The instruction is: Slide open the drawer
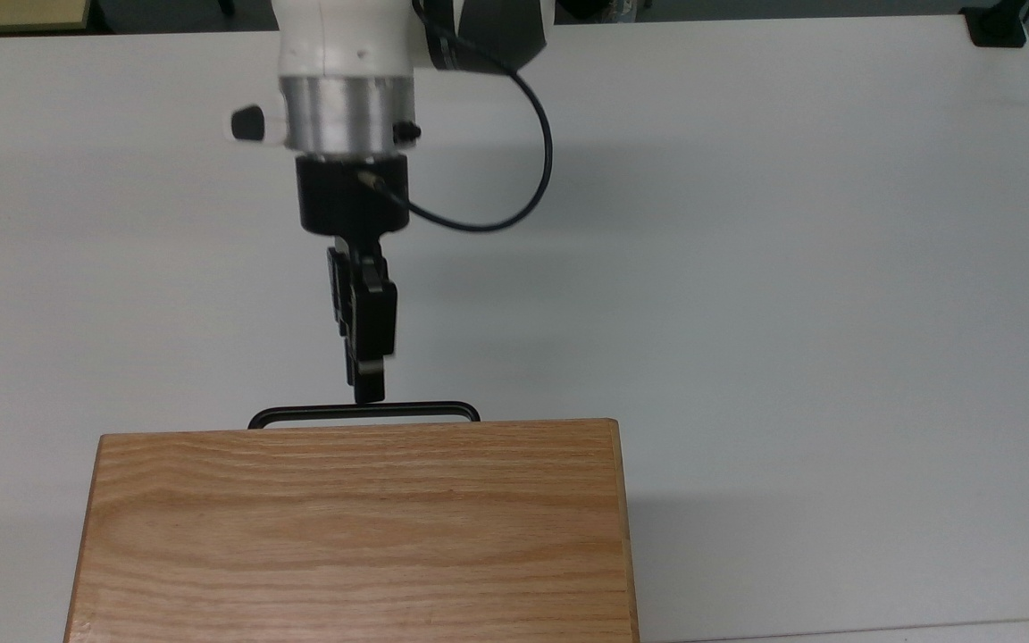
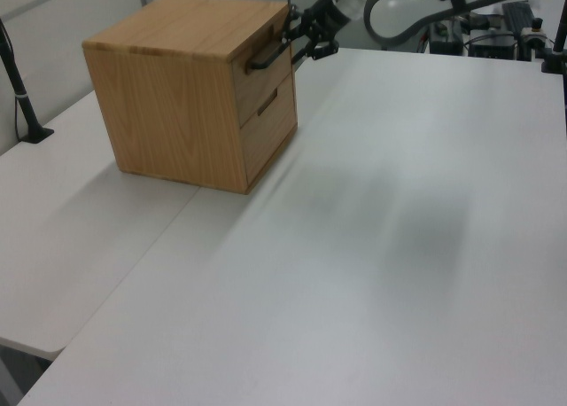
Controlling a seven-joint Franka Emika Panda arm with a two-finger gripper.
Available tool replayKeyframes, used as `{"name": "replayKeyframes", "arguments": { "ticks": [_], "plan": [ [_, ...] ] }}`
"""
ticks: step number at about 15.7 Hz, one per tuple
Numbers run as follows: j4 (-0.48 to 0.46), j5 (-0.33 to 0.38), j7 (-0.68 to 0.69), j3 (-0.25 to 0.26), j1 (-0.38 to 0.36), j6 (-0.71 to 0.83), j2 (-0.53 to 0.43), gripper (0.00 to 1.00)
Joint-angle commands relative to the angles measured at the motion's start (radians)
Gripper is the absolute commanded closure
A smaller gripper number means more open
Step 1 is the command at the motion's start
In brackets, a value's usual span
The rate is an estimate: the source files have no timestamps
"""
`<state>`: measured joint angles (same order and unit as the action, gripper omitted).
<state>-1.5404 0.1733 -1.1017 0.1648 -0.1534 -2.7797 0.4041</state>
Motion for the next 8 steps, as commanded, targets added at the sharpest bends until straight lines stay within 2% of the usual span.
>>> {"name": "replayKeyframes", "arguments": {
  "ticks": [1, 4, 8],
  "plan": [
    [-0.026, 0.003, 0.026, 0.005, 0.005, 0.017, -0.041, 0.62],
    [-0.021, 0.005, 0.020, 0.005, 0.005, 0.014, -0.037, 0.64],
    [0.000, 0.023, -0.009, 0.005, -0.002, 0.000, 0.021, 0.65]
  ]
}}
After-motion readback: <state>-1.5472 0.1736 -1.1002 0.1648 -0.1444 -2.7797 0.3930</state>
